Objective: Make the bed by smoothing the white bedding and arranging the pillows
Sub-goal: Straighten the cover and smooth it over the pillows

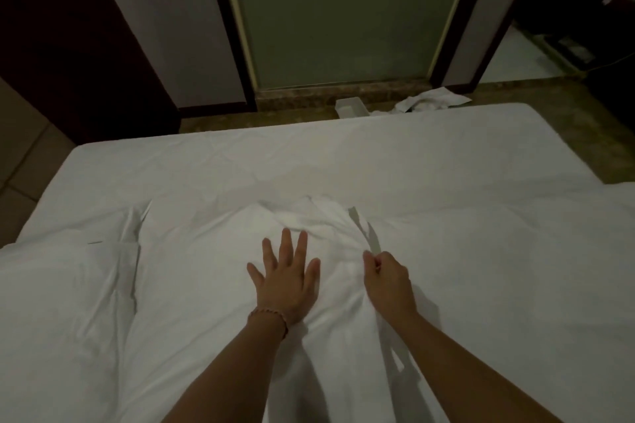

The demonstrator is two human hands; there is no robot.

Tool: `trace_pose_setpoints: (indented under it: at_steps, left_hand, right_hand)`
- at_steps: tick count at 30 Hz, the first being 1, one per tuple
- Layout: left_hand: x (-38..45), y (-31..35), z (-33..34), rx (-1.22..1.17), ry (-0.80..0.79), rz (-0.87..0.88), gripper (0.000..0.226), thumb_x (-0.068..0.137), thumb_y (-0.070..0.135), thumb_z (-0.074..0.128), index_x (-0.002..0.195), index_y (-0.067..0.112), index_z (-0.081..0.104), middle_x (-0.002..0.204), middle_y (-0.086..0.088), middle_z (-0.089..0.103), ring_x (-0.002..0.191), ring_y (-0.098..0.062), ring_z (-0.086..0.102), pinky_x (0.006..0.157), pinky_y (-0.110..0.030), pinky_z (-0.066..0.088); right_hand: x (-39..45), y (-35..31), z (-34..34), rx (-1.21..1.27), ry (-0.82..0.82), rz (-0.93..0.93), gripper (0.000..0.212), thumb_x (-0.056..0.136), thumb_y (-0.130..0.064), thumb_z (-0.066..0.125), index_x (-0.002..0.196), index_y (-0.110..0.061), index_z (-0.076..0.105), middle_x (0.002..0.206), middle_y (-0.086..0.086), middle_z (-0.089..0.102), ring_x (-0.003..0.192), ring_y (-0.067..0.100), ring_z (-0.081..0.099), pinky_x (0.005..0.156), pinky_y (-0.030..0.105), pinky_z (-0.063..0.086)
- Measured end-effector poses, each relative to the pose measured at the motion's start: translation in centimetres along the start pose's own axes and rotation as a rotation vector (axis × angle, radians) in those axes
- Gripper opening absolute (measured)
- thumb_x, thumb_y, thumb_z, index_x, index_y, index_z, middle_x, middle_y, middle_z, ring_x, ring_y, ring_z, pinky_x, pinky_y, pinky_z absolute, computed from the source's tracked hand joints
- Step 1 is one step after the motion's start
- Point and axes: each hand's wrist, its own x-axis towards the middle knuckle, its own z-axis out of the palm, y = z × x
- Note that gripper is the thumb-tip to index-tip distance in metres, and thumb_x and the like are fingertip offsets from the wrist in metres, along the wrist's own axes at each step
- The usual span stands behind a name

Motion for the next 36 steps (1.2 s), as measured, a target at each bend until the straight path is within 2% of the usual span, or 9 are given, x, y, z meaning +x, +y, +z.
trace_pose_setpoints:
  at_steps: [3, 5, 8, 10, 16, 21, 26, 31, 36]
  left_hand:
    - [0.0, 0.2, -0.3, -0.011, 0.007, -0.001, 0.061, 0.099, 0.062, 0.007, 0.152, 0.046, -0.016, 0.163, 0.012, -0.021, 0.149, -0.028, -0.024, 0.116, -0.066, -0.005]
    - [-0.1, 0.7, -0.9, -0.017, 0.024, 0.017, 0.06, 0.099, 0.061, 0.007, 0.153, 0.045, -0.015, 0.164, 0.011, -0.021, 0.15, -0.027, -0.023, 0.116, -0.065, -0.004]
    - [0.5, 0.6, -1.9, 0.012, 0.075, 0.042, 0.06, 0.1, 0.059, 0.007, 0.153, 0.044, -0.016, 0.161, 0.012, -0.026, 0.15, -0.027, -0.023, 0.116, -0.063, -0.005]
    - [2.0, -0.4, -3.1, 0.032, 0.097, 0.032, 0.06, 0.1, 0.06, 0.007, 0.153, 0.044, -0.016, 0.158, 0.014, -0.03, 0.15, -0.027, -0.023, 0.116, -0.063, -0.005]
    - [5.9, -1.7, -4.9, 0.025, 0.073, 0.011, 0.065, 0.094, 0.065, 0.003, 0.154, 0.045, -0.011, 0.162, 0.013, -0.023, 0.149, -0.026, -0.023, 0.116, -0.064, -0.003]
    - [8.5, -1.9, -4.9, 0.003, 0.039, 0.038, 0.065, 0.095, 0.067, 0.006, 0.155, 0.044, -0.007, 0.164, 0.013, -0.016, 0.15, -0.024, -0.022, 0.117, -0.063, -0.002]
    - [10.9, -2.3, -4.1, -0.012, 0.019, -0.013, 0.071, 0.095, 0.069, 0.005, 0.157, 0.036, -0.005, 0.165, 0.011, -0.013, 0.151, -0.024, -0.019, 0.118, -0.062, -0.002]
    - [11.7, -2.5, -3.0, 0.026, 0.009, -0.044, 0.073, 0.096, 0.068, 0.006, 0.159, 0.031, 0.002, 0.167, 0.005, -0.002, 0.152, -0.025, -0.01, 0.12, -0.059, 0.002]
    - [11.3, -1.7, -2.5, 0.055, 0.026, -0.018, 0.072, 0.097, 0.065, 0.008, 0.158, 0.028, 0.007, 0.167, 0.001, 0.004, 0.153, -0.026, -0.005, 0.119, -0.057, 0.005]
  right_hand:
    - [0.8, -2.2, -0.1, 0.095, -0.083, 0.024, 0.05, 0.097, -0.057, 0.045, 0.102, -0.011, 0.063, 0.101, 0.007, 0.066, 0.096, 0.028, 0.064, 0.084, 0.035, 0.051]
    - [2.4, -4.5, -0.5, 0.119, -0.095, -0.009, 0.054, 0.096, -0.058, 0.047, 0.115, -0.01, 0.062, 0.11, 0.008, 0.065, 0.103, 0.028, 0.062, 0.085, 0.032, 0.048]
    - [5.3, -7.6, -0.2, 0.053, -0.072, -0.038, 0.049, 0.096, -0.055, 0.048, 0.096, -0.008, 0.061, 0.097, 0.01, 0.066, 0.089, 0.027, 0.063, 0.071, 0.029, 0.043]
    - [6.9, -9.0, 0.6, 0.013, -0.07, -0.026, 0.053, 0.097, -0.055, 0.048, 0.099, -0.003, 0.063, 0.1, 0.014, 0.067, 0.094, 0.031, 0.064, 0.07, 0.029, 0.04]
    - [10.1, -11.3, 2.4, -0.133, -0.032, 0.008, 0.061, 0.095, -0.061, 0.048, 0.112, -0.004, 0.06, 0.115, 0.015, 0.064, 0.106, 0.034, 0.062, 0.079, 0.035, 0.047]
    - [14.0, -11.9, 3.9, -0.248, -0.181, -0.015, 0.071, 0.094, -0.065, 0.046, 0.127, -0.003, 0.057, 0.13, 0.017, 0.059, 0.118, 0.034, 0.058, 0.091, 0.038, 0.047]
    - [15.7, -12.9, 6.5, -0.335, -0.226, -0.053, 0.059, 0.096, -0.058, 0.047, 0.124, -0.007, 0.06, 0.127, 0.013, 0.062, 0.116, 0.032, 0.059, 0.089, 0.035, 0.047]
    - [15.8, -12.1, 7.2, -0.354, -0.098, -0.051, 0.032, 0.103, -0.036, 0.045, 0.109, -0.01, 0.062, 0.117, 0.012, 0.064, 0.108, 0.032, 0.062, 0.078, 0.032, 0.042]
    - [15.2, -10.5, 6.2, -0.459, -0.064, -0.092, 0.041, 0.105, -0.042, 0.037, 0.118, -0.008, 0.054, 0.119, 0.012, 0.061, 0.108, 0.031, 0.062, 0.08, 0.035, 0.046]
